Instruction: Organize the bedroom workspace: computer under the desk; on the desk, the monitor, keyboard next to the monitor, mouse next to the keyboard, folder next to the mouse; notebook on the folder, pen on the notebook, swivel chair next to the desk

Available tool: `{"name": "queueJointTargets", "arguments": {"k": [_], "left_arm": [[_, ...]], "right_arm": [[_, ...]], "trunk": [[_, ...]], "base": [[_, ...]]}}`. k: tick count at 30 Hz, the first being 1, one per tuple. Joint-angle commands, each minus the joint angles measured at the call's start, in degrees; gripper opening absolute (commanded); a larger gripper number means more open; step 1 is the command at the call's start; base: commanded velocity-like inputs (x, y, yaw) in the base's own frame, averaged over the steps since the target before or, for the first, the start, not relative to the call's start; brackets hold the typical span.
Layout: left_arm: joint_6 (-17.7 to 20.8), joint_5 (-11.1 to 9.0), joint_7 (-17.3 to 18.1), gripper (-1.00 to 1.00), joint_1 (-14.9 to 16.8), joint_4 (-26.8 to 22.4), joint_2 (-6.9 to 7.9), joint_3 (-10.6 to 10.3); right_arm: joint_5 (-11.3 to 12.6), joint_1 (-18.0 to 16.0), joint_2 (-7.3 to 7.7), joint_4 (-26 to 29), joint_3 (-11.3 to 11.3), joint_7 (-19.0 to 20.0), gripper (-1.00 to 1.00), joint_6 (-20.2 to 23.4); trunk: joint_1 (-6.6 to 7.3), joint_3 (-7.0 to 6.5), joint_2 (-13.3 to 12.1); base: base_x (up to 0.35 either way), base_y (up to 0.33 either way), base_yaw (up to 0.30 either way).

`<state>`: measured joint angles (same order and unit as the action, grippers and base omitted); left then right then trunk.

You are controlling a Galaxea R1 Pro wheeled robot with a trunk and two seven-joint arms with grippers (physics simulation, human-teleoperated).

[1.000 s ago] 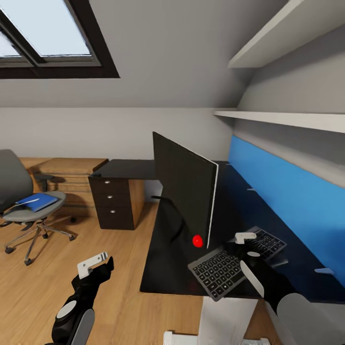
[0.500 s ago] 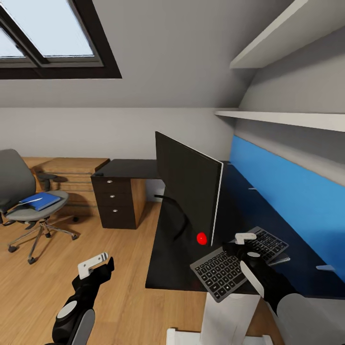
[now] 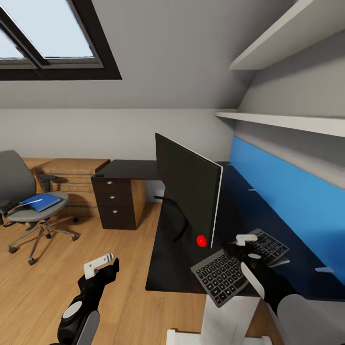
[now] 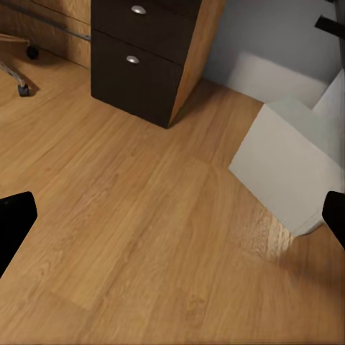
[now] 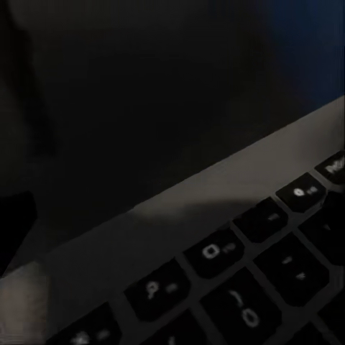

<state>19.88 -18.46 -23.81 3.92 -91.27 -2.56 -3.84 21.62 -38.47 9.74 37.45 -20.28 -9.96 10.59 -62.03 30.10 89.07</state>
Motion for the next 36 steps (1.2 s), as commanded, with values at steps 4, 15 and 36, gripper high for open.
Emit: {"name": "queueJointTargets", "arguments": {"k": [4,15,36], "left_arm": [[0.16,-0.51,-0.45,1.0,0.04,0.01,0.01,-0.18],[0.16,-0.44,-0.45,1.0,0.04,0.79,-0.01,-0.29],[0.16,-0.44,-0.45,1.0,0.04,0.83,0.01,-0.29]], "right_arm": [[0.53,-0.04,0.1,0.16,-0.46,-0.66,1.0,-0.98],[0.53,-0.06,0.1,0.25,-0.43,-0.67,1.0,-1.28],[0.53,-0.05,0.27,1.22,-0.2,-0.68,1.0,-3.11]], "trunk": [[0.89,-0.66,-1.58],[3.3,-2.63,-5.99],[3.3,-2.63,-5.99]], "base": [[0.0,0.0,0.0],[0.0,0.0,0.0],[0.139,0.0,0.0]]}}
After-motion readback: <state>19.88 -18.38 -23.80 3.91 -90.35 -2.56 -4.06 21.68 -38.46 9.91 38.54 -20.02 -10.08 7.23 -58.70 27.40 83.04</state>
